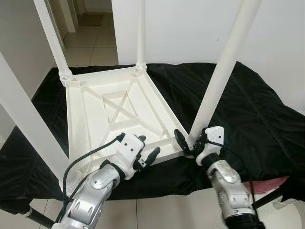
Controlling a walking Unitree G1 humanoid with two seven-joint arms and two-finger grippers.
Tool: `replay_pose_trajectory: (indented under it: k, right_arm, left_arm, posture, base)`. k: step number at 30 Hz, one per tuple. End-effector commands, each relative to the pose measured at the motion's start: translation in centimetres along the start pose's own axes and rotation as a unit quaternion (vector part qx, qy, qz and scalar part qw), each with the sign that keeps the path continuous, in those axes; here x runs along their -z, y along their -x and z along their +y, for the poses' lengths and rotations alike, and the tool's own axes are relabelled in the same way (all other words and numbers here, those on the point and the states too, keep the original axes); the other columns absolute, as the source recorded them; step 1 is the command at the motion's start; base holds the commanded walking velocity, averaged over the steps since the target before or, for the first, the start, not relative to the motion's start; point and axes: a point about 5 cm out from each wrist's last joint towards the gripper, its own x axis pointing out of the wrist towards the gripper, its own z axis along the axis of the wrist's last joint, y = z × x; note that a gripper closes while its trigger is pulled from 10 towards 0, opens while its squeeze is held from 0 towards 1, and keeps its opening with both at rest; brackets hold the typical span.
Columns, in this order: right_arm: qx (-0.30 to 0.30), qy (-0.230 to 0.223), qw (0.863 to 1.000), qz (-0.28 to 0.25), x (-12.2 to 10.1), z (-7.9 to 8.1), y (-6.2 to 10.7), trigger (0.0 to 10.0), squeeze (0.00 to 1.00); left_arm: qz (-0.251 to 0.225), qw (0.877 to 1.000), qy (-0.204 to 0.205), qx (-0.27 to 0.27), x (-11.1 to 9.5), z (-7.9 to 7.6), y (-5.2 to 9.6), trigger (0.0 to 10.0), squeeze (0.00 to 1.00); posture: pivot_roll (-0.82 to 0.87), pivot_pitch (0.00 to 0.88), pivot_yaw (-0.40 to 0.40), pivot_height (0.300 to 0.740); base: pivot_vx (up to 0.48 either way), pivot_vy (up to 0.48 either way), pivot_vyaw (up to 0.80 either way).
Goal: Building children table
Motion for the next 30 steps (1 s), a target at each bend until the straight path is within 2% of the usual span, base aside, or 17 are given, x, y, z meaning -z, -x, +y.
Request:
replay_pose_trajectory:
  k: [1, 12, 17, 20, 23, 24, 25, 26, 27, 30]
  right_arm:
    - [-0.032, -0.004, 0.999, -0.001, 0.1, 0.3, -0.1, 10.0, 0.0]
    - [-0.137, 0.033, 0.99, 0.024, 0.3, -1.7, -0.2, 10.0, 0.0]
    - [-0.145, 0.038, 0.988, 0.028, 0.2, -1.8, -0.3, 10.0, 0.0]
    - [-0.179, 0.054, 0.981, 0.052, 0.6, -2.2, -0.6, 10.0, 0.0]
    - [-0.185, 0.056, 0.98, 0.056, 0.7, -2.2, -0.6, 10.0, 0.0]
    - [-0.189, 0.06, 0.978, 0.056, 0.6, -2.4, -0.7, 8.2, 0.0]
    - [-0.192, 0.065, 0.977, 0.058, 0.5, -2.6, -0.9, 3.0, 0.0]
    - [-0.192, 0.065, 0.977, 0.058, 0.5, -2.6, -0.9, 3.0, 0.0]
    - [-0.194, 0.07, 0.977, 0.06, 0.3, -2.8, -1.1, 0.0, 0.0]
    - [-0.198, 0.075, 0.975, 0.063, 0.2, -3.1, -1.2, 0.0, 0.0]
  left_arm:
    - [-0.004, 1.0, -0.004, 0.021, -0.2, -0.5, -0.1, 10.0, 0.0]
    - [-0.004, 0.997, 0.003, 0.077, -0.6, -1.1, 0.3, 10.0, 0.0]
    - [-0.006, 0.996, 0.003, 0.084, -0.8, -1.2, 0.4, 10.0, 0.0]
    - [-0.011, 0.996, 0.006, 0.086, -1.1, -1.3, 0.3, 10.0, 0.0]
    - [-0.013, 0.996, 0.007, 0.085, -1.1, -1.3, 0.3, 10.0, 0.0]
    - [-0.018, 0.996, 0.014, 0.083, -1.3, -1.3, 0.2, 10.0, 0.0]
    - [-0.024, 0.996, 0.024, 0.081, -1.4, -1.2, 0.1, 10.0, 0.0]
    - [-0.024, 0.996, 0.024, 0.081, -1.4, -1.2, 0.1, 10.0, 0.0]
    - [-0.028, 0.996, 0.032, 0.08, -1.6, -1.1, 0.0, 10.0, 0.0]
    - [-0.03, 0.996, 0.037, 0.078, -1.6, -1.0, -0.1, 10.0, 0.0]
  posture:
    - [0.0, 0.0, 0.001, 0.74]
    - [0.0, 0.0, 0.0, 0.74]
    - [0.0, 0.0, 0.001, 0.74]
    - [-0.01, 0.0, 0.015, 0.74]
    - [-0.01, 0.0, 0.015, 0.74]
    - [-0.01, 0.0, 0.016, 0.74]
    - [-0.02, 0.0, 0.015, 0.74]
    - [-0.02, 0.0, 0.015, 0.74]
    - [-0.02, 0.0, 0.015, 0.74]
    - [-0.02, 0.0, 0.012, 0.74]
  base:
    - [0.0, 0.0, 0.0]
    - [0.0, 0.0, 0.0]
    - [0.0, 0.0, 0.0]
    - [0.0, 0.0, 0.0]
    - [0.0, 0.0, 0.0]
    - [0.0, 0.0, 0.0]
    - [0.0, 0.0, 0.0]
    - [0.0, 0.0, 0.0]
    - [0.0, 0.0, 0.0]
    - [0.0, 0.0, 0.0]
